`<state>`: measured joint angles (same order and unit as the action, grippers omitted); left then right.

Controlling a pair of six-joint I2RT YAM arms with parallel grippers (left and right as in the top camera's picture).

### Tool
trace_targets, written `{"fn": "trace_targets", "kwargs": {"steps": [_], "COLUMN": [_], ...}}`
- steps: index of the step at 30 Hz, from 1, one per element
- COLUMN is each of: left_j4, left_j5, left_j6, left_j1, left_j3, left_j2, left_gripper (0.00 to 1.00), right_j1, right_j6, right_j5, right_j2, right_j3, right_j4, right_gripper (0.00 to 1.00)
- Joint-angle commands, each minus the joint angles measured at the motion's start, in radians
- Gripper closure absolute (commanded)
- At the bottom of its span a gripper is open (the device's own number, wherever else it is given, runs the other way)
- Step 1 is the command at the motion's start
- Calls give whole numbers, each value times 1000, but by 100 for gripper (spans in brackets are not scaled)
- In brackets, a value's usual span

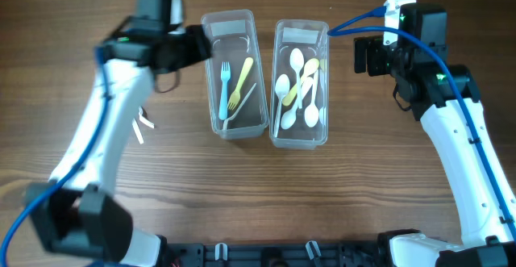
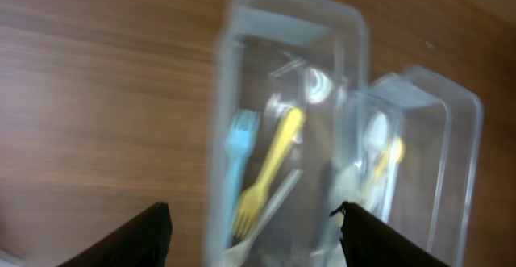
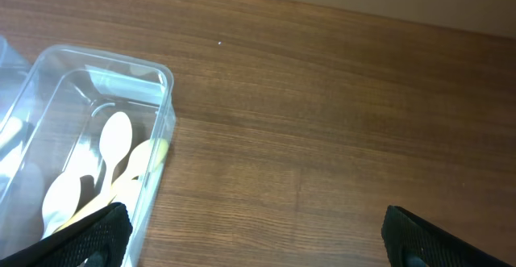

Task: Pack container
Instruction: 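Place the yellow fork into the left container, then return the left gripper to the pile and grasp the white knife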

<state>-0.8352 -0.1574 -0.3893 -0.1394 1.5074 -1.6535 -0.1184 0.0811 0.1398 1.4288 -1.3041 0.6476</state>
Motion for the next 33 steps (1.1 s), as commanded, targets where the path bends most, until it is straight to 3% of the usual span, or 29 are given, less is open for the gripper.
{"fn": "trace_targets", "kwargs": {"steps": [1,5,14,16,18,24,28,33], "left_j4": [-124,-252,-240,-239,-235,-225,-245,-89], "left_j5": [142,227,163,162,162,162,195,230], "left_j6": [49,48,-38,-38,-38,-40,-107,-159], "left_j1": [126,221,338,338,338,338,338,338], "left_j3": [-3,-10,-84,-84,-84,-84,-108,-271], "left_j2": [80,47,-47,-48,-48,-48,-48,-48], "left_gripper": [28,23,22,17,0,0,5,9], "right_j1": [2,2,2,2,2,2,2,2], "right_j6": [9,9,9,9,9,9,9,9], "right_j5": [18,18,18,18,18,18,18,18], "right_j2": [5,5,5,5,5,5,5,5], "right_j3": [-7,-8,-7,-7,-8,-8,-8,-8], "right_j4": [-3,-3,-3,-3,-3,-3,-3,-3], "right_gripper": [0,0,0,0,0,0,0,0]}}
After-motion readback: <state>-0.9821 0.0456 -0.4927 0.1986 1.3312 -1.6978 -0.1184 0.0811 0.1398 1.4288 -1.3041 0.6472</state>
